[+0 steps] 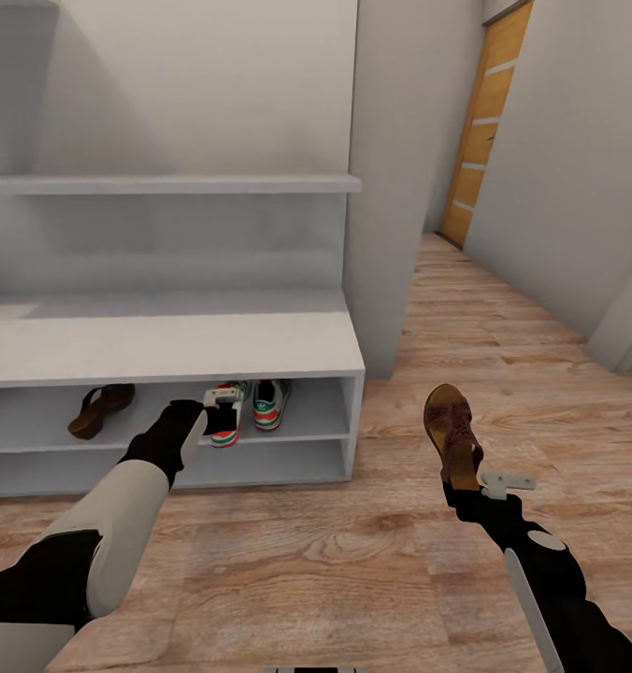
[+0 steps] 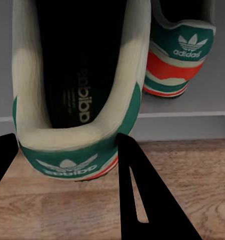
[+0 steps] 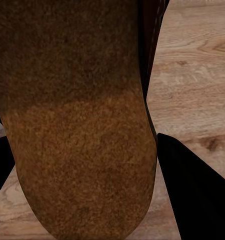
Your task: Pick up the two gym shoes and the two sandals from the corridor floor and place them onto the hallstand (shoe rack) in the corridor, making sure they are on the rack and not on the floor. Arrange them so the two gym shoes are next to each other and the two sandals are next to each other.
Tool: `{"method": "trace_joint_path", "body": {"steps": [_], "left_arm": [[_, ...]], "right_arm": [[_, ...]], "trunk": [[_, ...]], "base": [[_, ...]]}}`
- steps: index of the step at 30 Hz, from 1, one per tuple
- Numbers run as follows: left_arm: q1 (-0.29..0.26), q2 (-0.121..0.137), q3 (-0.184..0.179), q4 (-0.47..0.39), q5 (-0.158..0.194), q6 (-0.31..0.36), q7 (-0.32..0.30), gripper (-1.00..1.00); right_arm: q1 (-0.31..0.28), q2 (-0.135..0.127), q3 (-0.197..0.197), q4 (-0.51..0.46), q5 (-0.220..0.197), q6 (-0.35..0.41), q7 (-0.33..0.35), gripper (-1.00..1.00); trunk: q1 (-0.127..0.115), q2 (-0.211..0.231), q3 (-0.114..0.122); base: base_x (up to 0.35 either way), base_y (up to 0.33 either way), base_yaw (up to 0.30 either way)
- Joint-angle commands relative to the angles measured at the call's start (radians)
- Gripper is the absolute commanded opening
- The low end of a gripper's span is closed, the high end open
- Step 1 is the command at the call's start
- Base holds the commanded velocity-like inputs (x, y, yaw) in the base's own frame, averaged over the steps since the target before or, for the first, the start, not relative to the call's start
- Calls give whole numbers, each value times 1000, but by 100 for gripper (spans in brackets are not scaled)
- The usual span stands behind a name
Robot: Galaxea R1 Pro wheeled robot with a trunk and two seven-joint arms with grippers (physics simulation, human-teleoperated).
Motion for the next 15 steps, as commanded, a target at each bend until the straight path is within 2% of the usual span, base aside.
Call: {"method": "trace_joint_path", "body": {"steps": [1, 6, 15], "left_arm": [[2, -1, 8, -2, -9, 5, -6, -100], [49, 0, 7, -3, -12, -5, -6, -100], [60, 0, 7, -3, -12, -31, -6, -100]], "right_arm": [[0, 0, 0, -1, -9, 5, -3, -100], [0, 0, 0, -1, -9, 5, -3, -100], [0, 0, 0, -1, -9, 5, -3, -100]], "trunk": [[0, 0, -1], [0, 0, -1], [0, 0, -1]], "base": [[0, 0, 0], [0, 0, 0], [6, 0, 0]]}}
